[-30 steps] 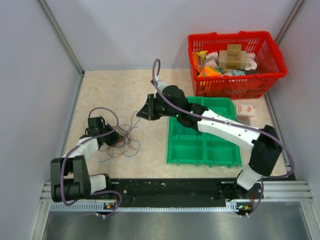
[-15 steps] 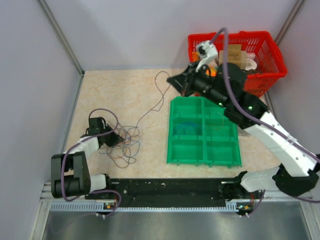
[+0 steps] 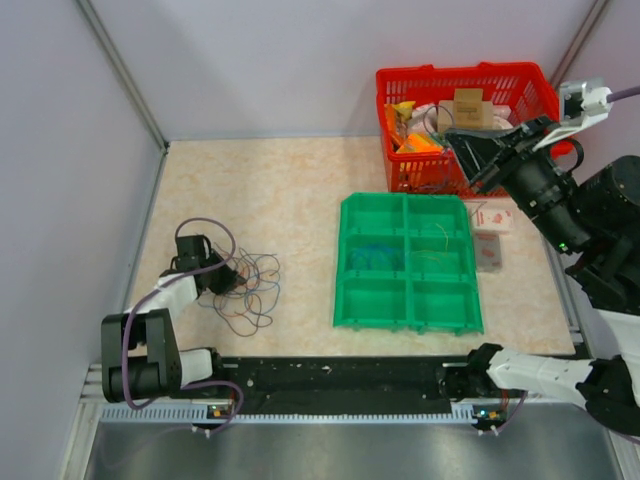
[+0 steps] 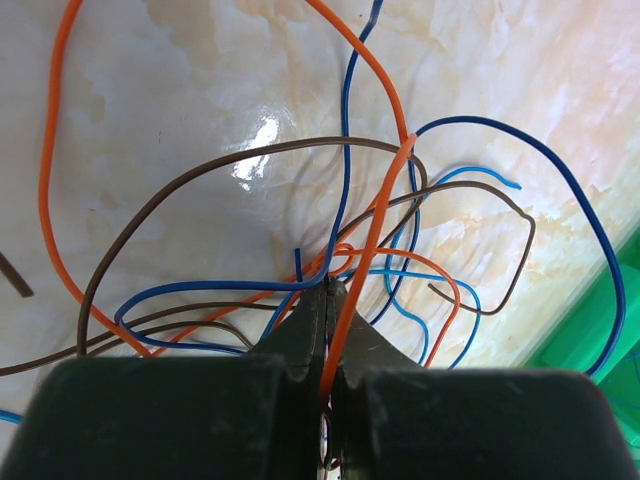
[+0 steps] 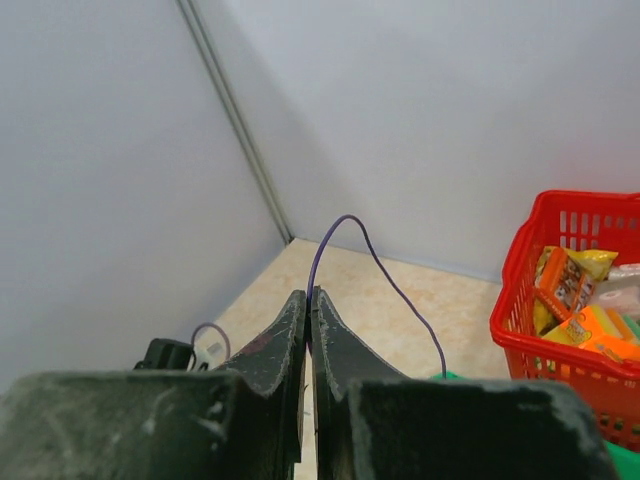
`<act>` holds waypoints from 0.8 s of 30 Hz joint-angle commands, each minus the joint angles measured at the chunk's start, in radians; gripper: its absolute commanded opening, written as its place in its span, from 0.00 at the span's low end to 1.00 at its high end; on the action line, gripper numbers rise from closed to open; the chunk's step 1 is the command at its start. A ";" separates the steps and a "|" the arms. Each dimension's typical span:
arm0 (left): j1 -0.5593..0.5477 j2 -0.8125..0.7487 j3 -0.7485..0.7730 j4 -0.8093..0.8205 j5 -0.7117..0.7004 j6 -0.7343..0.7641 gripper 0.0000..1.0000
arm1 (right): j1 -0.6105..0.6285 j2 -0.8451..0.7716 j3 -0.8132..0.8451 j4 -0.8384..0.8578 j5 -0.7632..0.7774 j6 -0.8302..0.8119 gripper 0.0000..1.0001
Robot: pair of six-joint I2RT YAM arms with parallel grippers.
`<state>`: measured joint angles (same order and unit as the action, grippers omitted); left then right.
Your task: Untangle the cables
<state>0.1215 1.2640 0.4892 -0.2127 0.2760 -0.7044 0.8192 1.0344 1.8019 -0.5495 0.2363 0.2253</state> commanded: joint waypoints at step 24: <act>-0.002 -0.058 0.015 0.013 0.046 0.023 0.01 | -0.005 -0.247 -0.070 -0.242 0.169 -0.080 0.00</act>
<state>0.1215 1.1995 0.4892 -0.2329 0.3023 -0.6994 0.8192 0.7918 1.7279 -0.7597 0.4030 0.1417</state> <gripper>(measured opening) 0.008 0.007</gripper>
